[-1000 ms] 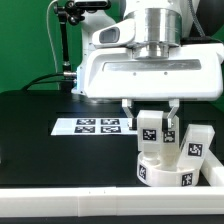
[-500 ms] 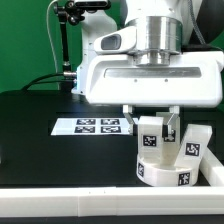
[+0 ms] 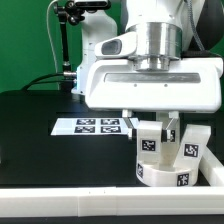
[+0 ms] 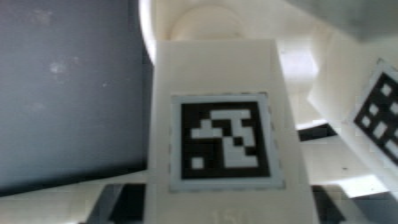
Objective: Assemble stool
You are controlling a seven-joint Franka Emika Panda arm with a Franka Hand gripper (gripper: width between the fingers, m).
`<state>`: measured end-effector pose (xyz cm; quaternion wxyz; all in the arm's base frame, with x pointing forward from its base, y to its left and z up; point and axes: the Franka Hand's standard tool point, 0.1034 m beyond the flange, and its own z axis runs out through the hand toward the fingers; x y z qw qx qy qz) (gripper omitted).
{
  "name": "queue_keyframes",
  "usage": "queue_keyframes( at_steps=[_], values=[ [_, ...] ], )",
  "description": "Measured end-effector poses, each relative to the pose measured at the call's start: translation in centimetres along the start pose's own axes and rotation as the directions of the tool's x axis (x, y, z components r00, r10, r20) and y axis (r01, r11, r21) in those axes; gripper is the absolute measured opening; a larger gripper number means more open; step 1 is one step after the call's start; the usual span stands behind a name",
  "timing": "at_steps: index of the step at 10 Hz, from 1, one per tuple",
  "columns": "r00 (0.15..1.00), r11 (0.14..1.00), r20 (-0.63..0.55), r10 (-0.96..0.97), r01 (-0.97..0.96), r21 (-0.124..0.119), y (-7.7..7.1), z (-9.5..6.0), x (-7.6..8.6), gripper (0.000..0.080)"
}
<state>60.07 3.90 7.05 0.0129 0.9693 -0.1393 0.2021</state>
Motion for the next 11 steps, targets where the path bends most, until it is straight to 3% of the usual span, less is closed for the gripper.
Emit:
queue_keyframes(
  at_steps=[1, 2, 3, 4, 8, 11],
  values=[
    [1.0, 1.0, 0.0, 0.0, 0.0, 0.0, 0.0, 0.0, 0.0, 0.0434],
    [1.0, 1.0, 0.0, 0.0, 0.0, 0.0, 0.0, 0.0, 0.0, 0.0434],
    [1.0, 1.0, 0.003, 0.002, -0.002, 0.0, 0.0, 0.0, 0.0, 0.0599],
    [1.0, 1.0, 0.008, 0.009, -0.009, 0.006, 0.0, -0.5, 0.4, 0.0639],
    [0.999, 0.999, 0.029, 0.037, -0.038, 0.025, 0.4, -2.4, 2.1, 0.0649],
    [0.999, 0.999, 0.029, 0.039, -0.04, 0.026, 0.5, -2.4, 2.3, 0.0649]
  ],
)
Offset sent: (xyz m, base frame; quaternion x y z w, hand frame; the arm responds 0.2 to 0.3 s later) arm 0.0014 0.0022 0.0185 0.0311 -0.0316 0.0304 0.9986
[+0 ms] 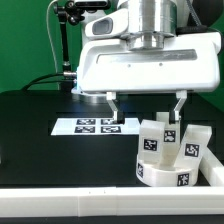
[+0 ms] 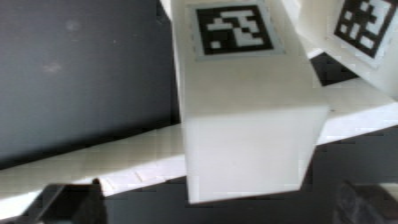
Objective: Assemble stool
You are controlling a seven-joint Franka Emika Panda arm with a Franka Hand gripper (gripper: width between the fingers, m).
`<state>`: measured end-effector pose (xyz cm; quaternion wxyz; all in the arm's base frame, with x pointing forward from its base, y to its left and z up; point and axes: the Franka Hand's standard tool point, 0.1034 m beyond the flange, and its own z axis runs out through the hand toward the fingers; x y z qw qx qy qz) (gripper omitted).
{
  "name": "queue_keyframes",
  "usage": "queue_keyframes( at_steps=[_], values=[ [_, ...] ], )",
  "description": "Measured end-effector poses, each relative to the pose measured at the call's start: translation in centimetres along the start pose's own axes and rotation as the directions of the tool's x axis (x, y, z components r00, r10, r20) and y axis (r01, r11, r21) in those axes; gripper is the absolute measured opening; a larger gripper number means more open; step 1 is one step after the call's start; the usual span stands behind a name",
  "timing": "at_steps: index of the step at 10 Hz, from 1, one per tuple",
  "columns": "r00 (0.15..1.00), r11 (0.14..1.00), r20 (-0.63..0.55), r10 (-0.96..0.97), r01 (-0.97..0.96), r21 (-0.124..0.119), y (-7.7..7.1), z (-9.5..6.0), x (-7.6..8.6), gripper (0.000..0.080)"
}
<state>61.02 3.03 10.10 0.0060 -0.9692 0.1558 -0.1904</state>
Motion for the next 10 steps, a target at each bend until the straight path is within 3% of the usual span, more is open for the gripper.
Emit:
queue_keyframes(
  at_steps=[3, 7, 10],
  values=[
    [0.999, 1.0, 0.05, 0.007, -0.007, -0.003, 0.2, 0.2, -0.4, 0.0649],
    [0.943, 0.999, 0.331, 0.045, -0.042, -0.017, 0.9, 0.4, -1.5, 0.0649],
    [0.883, 0.998, 0.466, 0.059, -0.053, -0.026, 0.7, 0.3, -1.8, 0.0649]
  ],
)
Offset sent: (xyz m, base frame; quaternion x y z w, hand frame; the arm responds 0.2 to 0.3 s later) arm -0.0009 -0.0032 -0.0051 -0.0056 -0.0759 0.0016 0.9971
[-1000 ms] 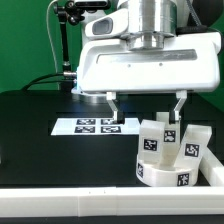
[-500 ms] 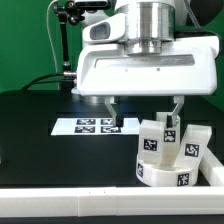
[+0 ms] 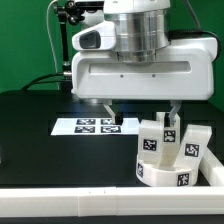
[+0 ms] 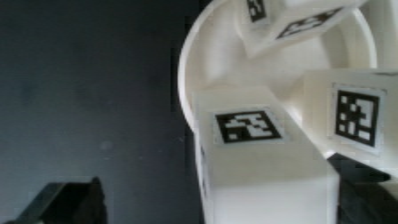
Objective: Assemble stool
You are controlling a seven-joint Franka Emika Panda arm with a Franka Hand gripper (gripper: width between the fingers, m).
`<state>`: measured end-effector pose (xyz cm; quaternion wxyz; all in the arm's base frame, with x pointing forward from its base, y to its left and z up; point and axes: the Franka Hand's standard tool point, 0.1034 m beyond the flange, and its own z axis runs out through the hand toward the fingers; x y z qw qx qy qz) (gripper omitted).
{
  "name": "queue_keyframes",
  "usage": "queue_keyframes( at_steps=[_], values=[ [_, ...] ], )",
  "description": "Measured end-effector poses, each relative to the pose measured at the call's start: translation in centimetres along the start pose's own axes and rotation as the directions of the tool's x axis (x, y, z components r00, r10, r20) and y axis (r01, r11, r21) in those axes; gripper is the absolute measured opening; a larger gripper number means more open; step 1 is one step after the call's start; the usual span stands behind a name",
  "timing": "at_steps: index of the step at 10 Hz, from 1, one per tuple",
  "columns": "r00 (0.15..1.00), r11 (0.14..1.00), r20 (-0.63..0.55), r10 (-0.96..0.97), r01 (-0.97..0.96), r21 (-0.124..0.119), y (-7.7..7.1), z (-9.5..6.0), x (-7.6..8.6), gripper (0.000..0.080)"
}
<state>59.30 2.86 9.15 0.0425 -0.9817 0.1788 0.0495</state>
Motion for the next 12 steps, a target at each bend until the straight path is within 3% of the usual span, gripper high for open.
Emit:
queue_keyframes(
  at_steps=[5, 6, 7, 12],
  values=[
    [1.0, 1.0, -0.013, -0.01, 0.01, -0.004, -0.48, 0.72, -0.26, 0.0619],
    [1.0, 1.0, -0.018, -0.014, 0.014, -0.004, -0.65, 0.71, -0.24, 0.044],
    [1.0, 1.0, -0.018, -0.012, 0.012, -0.004, -0.57, 0.7, -0.2, 0.0337],
    [0.998, 0.999, -0.018, 0.054, -0.054, -0.001, -0.56, 0.7, -0.18, 0.0337]
  ],
)
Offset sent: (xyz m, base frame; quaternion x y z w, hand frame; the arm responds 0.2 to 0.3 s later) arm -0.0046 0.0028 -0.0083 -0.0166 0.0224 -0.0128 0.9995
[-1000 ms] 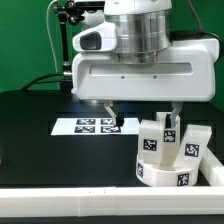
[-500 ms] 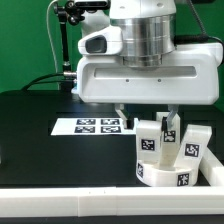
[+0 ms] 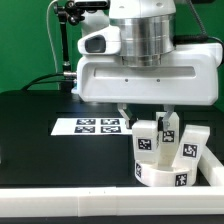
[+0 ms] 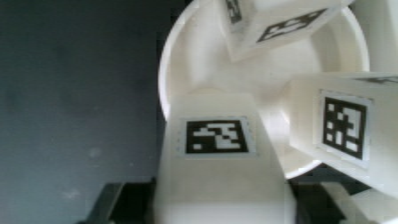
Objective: Assemble stool
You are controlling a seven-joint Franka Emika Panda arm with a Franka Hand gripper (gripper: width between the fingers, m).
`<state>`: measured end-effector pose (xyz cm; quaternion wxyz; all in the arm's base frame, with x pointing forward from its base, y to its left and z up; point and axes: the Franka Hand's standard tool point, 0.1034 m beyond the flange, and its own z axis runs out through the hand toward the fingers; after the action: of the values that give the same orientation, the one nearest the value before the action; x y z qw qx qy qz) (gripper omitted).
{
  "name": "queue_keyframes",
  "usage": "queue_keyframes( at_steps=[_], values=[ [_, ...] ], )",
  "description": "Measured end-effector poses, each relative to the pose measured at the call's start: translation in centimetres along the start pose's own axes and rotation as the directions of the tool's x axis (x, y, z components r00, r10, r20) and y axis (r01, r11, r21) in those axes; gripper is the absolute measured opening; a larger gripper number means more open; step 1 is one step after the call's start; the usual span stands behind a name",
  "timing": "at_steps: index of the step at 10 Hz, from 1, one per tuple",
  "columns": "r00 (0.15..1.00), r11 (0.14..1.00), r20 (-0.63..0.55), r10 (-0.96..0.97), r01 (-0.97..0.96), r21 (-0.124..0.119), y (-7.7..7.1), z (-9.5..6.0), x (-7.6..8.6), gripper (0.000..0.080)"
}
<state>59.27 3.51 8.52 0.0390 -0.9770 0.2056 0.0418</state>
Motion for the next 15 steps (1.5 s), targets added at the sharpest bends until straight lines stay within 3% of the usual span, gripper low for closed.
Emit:
queue_keyframes(
  at_steps=[3, 6, 7, 11, 15],
  values=[
    [0.976, 0.976, 0.0, 0.219, -0.219, 0.0, 0.0, 0.0, 0.0, 0.0337],
    [0.862, 0.862, -0.003, 0.507, -0.507, 0.001, -0.3, 0.2, -0.2, 0.0338],
    [0.801, 0.801, -0.008, 0.598, -0.598, 0.007, -0.6, 0.2, -0.3, 0.0338],
    [0.428, 0.428, 0.004, 0.904, -0.903, 0.017, -1.4, 0.3, -0.9, 0.0338],
    [0.121, 0.121, 0.009, 0.993, -0.992, 0.031, -1.6, 0.3, -0.7, 0.0338]
  ],
)
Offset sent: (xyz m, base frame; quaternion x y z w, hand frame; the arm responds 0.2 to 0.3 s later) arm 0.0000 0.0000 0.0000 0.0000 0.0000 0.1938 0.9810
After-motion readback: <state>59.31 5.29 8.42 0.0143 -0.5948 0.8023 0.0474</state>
